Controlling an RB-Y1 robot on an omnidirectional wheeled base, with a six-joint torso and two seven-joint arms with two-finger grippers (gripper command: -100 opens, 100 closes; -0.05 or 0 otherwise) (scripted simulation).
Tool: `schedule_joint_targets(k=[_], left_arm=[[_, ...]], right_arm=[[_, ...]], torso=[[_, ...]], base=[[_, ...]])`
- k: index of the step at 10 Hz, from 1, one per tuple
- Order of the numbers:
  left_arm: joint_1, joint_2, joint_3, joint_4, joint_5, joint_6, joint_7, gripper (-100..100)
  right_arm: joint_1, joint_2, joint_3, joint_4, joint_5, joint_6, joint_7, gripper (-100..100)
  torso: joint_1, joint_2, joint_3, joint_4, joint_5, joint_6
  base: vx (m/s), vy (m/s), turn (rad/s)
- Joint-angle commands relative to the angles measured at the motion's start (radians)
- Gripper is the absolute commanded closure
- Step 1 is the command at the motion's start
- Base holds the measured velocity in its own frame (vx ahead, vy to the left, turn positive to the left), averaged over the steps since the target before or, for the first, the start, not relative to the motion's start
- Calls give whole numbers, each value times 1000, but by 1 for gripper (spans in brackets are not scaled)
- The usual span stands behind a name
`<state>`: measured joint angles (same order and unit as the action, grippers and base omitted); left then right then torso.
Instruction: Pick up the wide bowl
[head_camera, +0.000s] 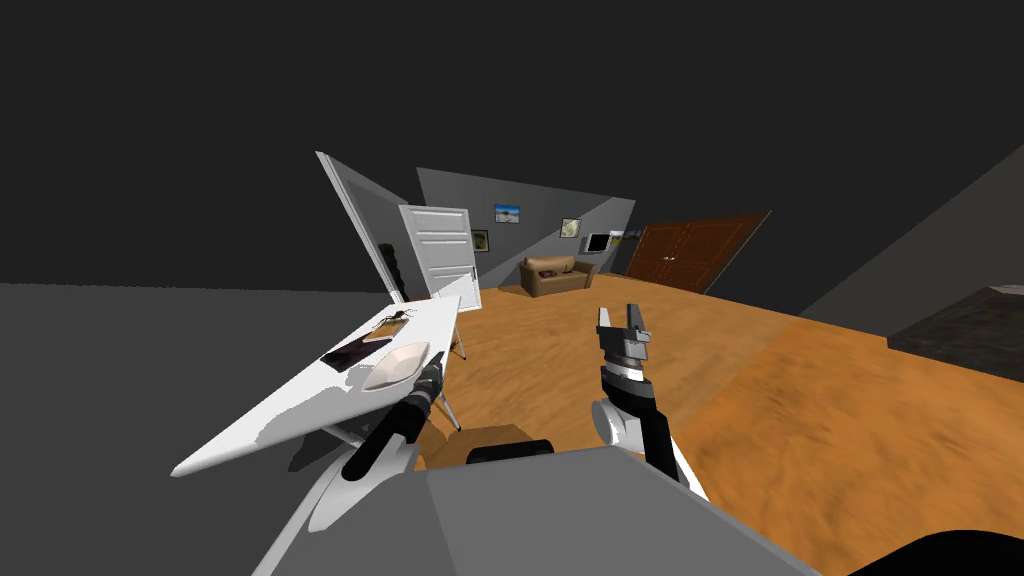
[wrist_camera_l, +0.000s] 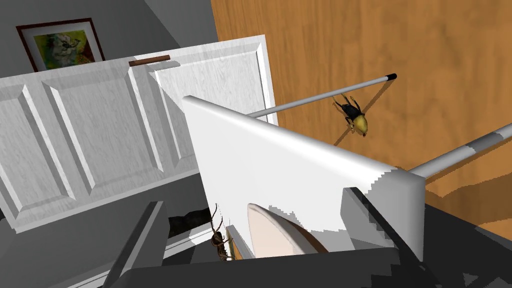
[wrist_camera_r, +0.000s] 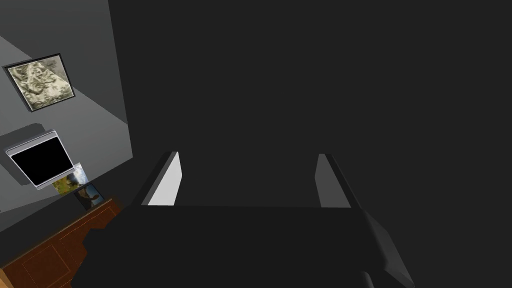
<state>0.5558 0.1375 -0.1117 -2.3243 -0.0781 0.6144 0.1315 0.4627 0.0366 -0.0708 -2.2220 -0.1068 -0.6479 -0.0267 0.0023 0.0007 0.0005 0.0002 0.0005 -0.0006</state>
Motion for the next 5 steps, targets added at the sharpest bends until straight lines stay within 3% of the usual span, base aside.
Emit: schedule_joint_targets(k=[1,5], left_arm=[[-4,1,4,0,5,48,13,-100],[-24,-5,16,-6,16,148,45,-100]], right_arm=[[0,0,0,0,0,0,0,0],[0,0,0,0,0,0,0,0]], torso=[[0,0,0,0,0,0],[2,0,0,0,0,0]], base=[[-8,39,-35],[-3,67,-44]])
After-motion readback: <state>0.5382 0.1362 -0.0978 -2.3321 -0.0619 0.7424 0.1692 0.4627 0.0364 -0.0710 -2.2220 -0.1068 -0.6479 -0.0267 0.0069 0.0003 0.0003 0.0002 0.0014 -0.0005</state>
